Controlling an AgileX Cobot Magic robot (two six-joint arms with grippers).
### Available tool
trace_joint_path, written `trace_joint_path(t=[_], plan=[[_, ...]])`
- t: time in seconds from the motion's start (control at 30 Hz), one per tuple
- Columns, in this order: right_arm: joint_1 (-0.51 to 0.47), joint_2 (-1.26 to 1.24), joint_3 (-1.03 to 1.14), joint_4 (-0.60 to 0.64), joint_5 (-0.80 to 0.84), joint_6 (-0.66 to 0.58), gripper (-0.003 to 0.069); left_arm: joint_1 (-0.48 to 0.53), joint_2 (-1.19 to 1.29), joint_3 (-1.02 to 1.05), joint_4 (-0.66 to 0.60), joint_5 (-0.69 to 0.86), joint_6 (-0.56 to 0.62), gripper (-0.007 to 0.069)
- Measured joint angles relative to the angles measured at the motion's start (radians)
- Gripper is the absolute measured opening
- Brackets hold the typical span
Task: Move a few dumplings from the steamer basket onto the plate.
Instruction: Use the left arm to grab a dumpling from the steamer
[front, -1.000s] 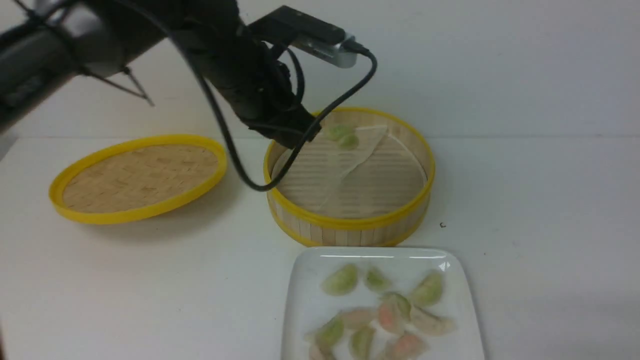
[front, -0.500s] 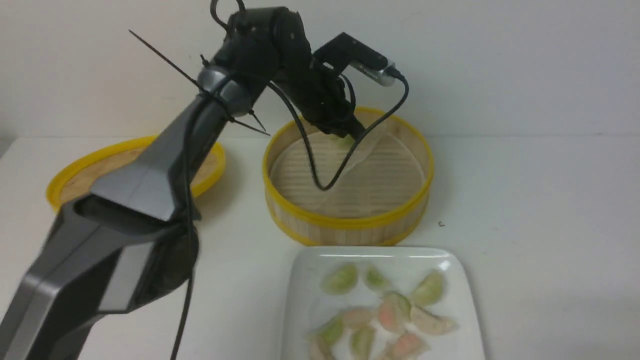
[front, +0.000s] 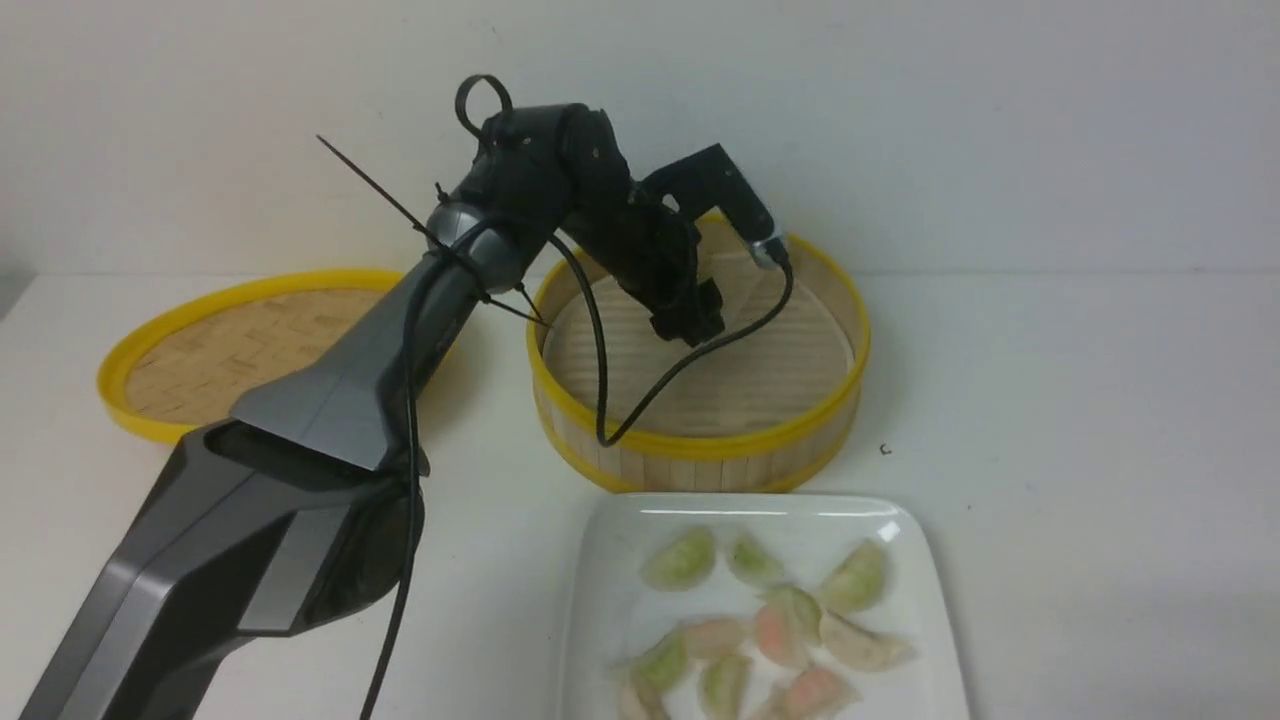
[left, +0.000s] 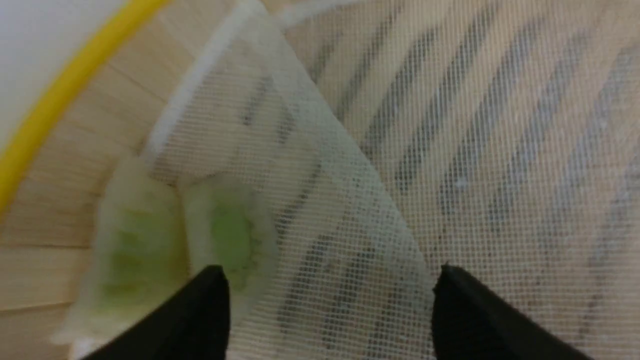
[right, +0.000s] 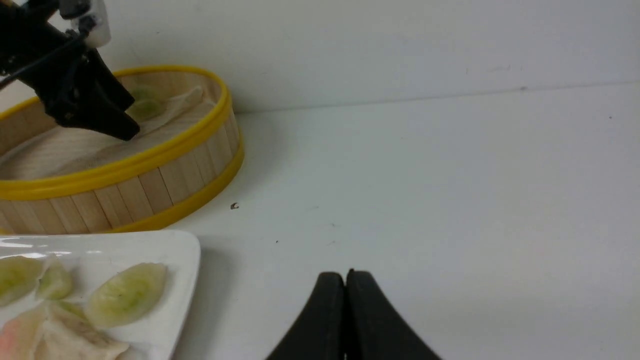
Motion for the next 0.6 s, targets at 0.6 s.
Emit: trace_joint_path(t=[0.6], plan=[[0.000,0.000,0.000,-0.001,0.000,0.000,-0.0015,0.020,-0.012,-0.009,0.064,0.101,-0.185,0.0307]])
